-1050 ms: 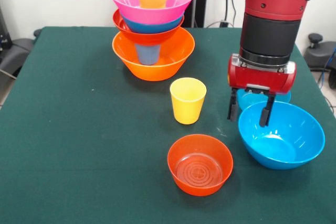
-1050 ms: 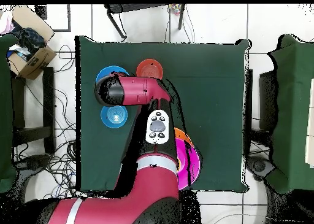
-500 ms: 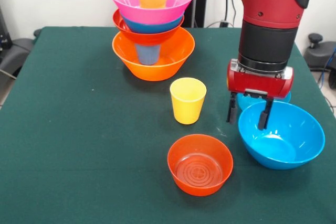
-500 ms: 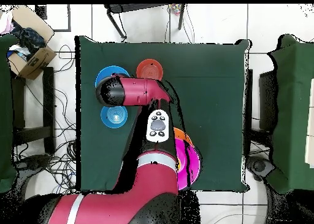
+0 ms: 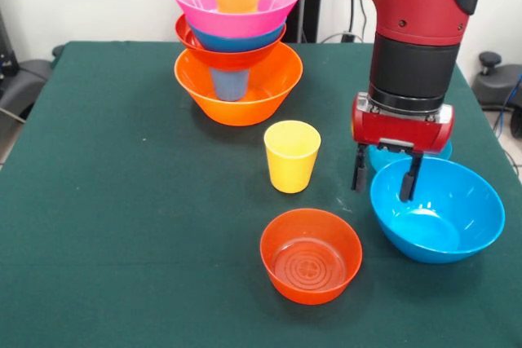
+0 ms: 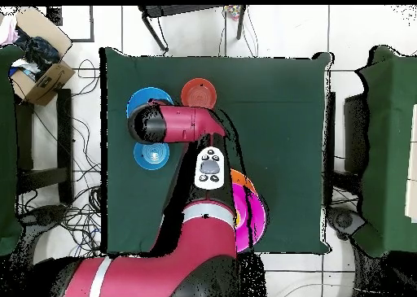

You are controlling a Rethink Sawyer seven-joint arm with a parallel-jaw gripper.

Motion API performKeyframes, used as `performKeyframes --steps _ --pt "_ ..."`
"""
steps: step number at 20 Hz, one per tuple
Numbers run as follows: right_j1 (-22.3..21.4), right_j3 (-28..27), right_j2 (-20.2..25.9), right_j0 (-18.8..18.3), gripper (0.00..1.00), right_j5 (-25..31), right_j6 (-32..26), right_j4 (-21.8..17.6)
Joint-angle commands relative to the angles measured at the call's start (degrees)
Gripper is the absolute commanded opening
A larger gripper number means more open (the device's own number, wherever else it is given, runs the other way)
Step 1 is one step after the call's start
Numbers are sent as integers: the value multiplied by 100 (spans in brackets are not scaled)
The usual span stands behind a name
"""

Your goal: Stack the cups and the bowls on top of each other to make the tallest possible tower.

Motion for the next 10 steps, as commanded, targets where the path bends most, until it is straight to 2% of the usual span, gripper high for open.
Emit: performKeyframes --steps 1,10 --pt "39 589 580 -77 100 -492 686 -16" --pt "122 819 708 -135 100 -789 744 58"
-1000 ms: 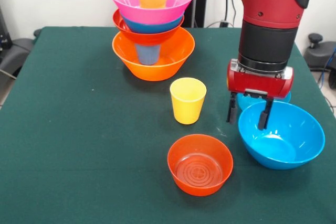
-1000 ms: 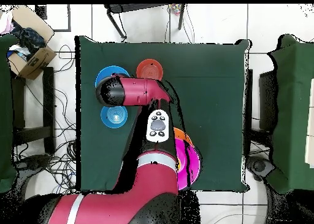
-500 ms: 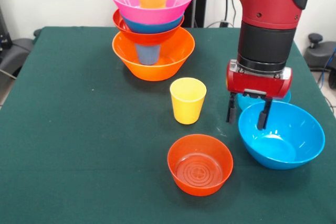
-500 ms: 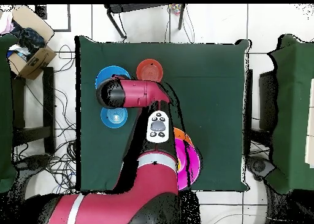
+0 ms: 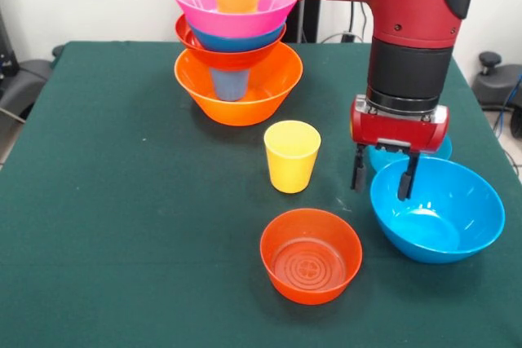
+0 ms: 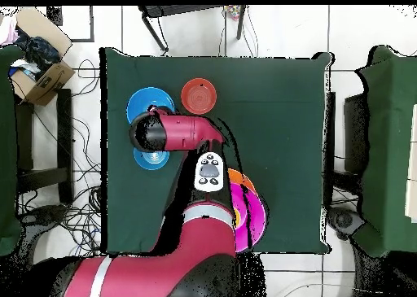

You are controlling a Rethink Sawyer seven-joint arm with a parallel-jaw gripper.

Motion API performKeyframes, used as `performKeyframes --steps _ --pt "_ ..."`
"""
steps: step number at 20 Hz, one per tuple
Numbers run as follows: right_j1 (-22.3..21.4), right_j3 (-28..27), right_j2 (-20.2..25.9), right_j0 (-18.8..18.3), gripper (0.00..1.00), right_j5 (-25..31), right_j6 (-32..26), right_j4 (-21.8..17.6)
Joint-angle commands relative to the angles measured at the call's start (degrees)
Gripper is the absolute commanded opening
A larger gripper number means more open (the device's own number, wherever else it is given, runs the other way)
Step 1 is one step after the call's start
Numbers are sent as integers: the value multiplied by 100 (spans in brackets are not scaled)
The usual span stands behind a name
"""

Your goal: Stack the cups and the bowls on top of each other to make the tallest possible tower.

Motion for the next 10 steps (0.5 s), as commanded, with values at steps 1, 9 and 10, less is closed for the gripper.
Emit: performKeyframes --steps 1,9,10 --pt "121 462 666 -132 100 -314 732 59" --pt "216 428 680 -127 100 -460 690 30" --pt "231 423 671 -120 100 -492 696 22"
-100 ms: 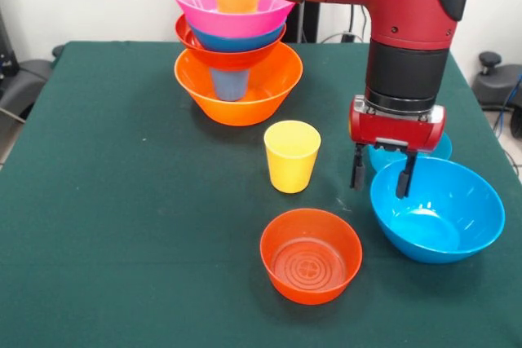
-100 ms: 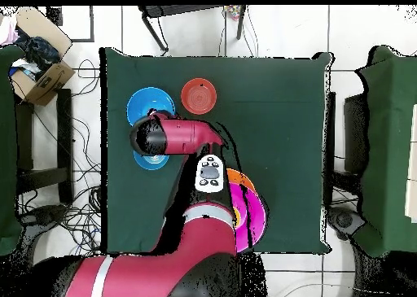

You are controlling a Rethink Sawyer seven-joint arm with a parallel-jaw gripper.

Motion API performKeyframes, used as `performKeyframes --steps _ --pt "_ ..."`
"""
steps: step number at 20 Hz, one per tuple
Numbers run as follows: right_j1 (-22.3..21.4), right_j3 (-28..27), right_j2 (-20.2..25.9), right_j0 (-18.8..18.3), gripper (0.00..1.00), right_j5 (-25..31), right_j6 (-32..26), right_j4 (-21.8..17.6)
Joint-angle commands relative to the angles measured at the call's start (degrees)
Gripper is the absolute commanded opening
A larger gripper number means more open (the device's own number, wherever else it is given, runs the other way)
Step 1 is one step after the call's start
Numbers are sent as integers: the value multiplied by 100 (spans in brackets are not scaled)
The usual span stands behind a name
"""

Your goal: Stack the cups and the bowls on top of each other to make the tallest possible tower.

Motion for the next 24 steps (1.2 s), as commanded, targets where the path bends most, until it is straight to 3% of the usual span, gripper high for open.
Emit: performKeyframes --steps 1,12,19,24 --pt "238 241 618 -91 100 -406 701 14" --pt "456 316 616 45 100 -809 797 -3" --pt "897 73 571 152 100 -1028 777 45" --pt "957 54 627 134 100 -1074 763 76"
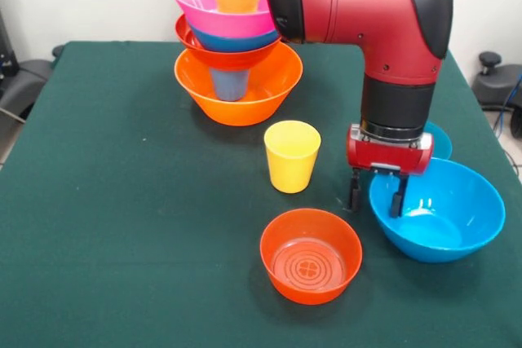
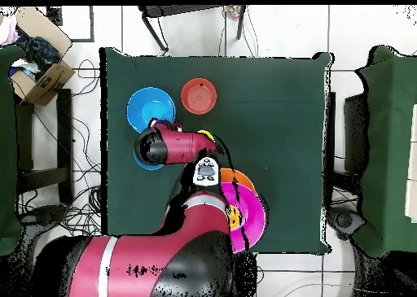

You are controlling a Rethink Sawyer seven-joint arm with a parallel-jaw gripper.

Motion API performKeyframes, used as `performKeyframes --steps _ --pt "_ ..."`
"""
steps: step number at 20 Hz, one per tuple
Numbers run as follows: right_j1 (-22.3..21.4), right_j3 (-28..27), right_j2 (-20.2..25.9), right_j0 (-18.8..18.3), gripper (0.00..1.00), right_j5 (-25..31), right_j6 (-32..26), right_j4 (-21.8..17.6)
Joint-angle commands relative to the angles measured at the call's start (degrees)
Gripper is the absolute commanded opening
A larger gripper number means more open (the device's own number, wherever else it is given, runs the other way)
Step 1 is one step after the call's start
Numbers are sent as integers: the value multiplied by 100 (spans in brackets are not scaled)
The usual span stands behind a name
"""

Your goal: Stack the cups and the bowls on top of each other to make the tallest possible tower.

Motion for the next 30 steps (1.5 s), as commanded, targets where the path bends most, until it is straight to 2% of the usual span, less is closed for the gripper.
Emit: performKeyframes --steps 1,6,9,10,14,22,26,30 --pt "339 -55 626 60 100 -121 728 86" --pt "226 -3 678 -10 100 -90 731 101" --pt "184 -31 682 -13 100 115 666 119" --pt "170 -40 684 -14 0 184 645 125" --pt "-95 129 775 -66 0 362 576 91" --pt "-485 384 632 -40 0 565 529 22" --pt "-1007 732 889 -270 0 836 249 -104" --pt "-1593 1219 1159 -550 0 833 88 -229"
